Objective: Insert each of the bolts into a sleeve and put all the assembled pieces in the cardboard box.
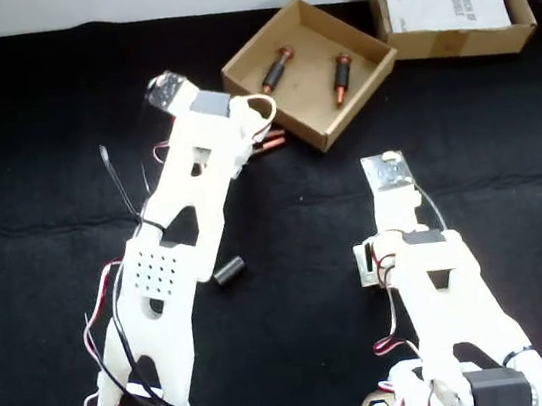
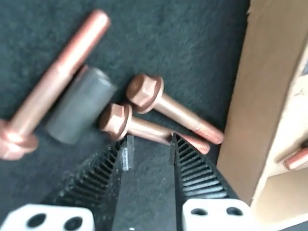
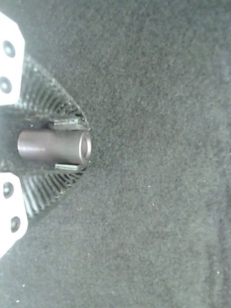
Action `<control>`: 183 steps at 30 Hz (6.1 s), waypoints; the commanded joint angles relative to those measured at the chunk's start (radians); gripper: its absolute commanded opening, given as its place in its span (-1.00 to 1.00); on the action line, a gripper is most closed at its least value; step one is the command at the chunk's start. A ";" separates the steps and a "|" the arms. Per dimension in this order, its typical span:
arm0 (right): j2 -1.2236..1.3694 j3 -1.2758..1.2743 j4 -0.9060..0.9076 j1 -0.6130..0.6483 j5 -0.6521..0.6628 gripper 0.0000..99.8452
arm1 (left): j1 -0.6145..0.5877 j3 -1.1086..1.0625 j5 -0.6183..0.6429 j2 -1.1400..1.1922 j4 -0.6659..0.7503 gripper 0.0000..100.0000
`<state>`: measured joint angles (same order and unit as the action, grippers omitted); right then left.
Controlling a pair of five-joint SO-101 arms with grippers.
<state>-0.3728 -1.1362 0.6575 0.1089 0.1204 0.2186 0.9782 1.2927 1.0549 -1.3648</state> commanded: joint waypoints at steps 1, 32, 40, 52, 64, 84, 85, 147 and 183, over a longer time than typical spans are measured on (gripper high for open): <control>0.010 -0.004 -0.010 -0.007 0.000 -0.98 | -0.007 0.013 0.002 0.036 0.021 -0.72; 0.001 0.005 -0.209 -0.001 -0.006 -0.98 | 0.147 0.423 -0.583 0.091 -0.368 -0.98; -0.001 0.002 -0.374 0.021 -0.008 -0.98 | 0.180 0.550 -0.933 0.068 -0.405 -0.98; -0.002 -0.002 -0.673 0.085 -0.196 -0.98 | 0.139 0.559 -1.066 -0.236 -0.405 -0.98; -0.143 0.001 -0.730 0.097 -0.265 -0.98 | 0.116 0.467 -1.204 -0.573 -0.411 -0.98; -0.648 0.005 -0.387 0.165 -0.265 -0.98 | 0.183 -0.506 -1.252 -1.391 -0.402 -0.98; -0.691 0.005 -0.340 0.177 -0.265 -0.98 | 0.185 -0.530 -1.252 -1.406 -0.402 -0.98; -1.451 -0.668 -0.329 0.372 -0.261 -0.98 | 0.306 -1.948 -0.792 -2.103 1.405 -0.98; -1.454 -0.668 -0.326 0.381 -0.261 -0.98 | 0.352 -1.862 -1.094 -1.882 1.250 -0.98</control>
<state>-1.8075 -1.6747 0.3291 0.4833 -0.1358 0.5577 -0.9444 0.1972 -0.8263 -0.1158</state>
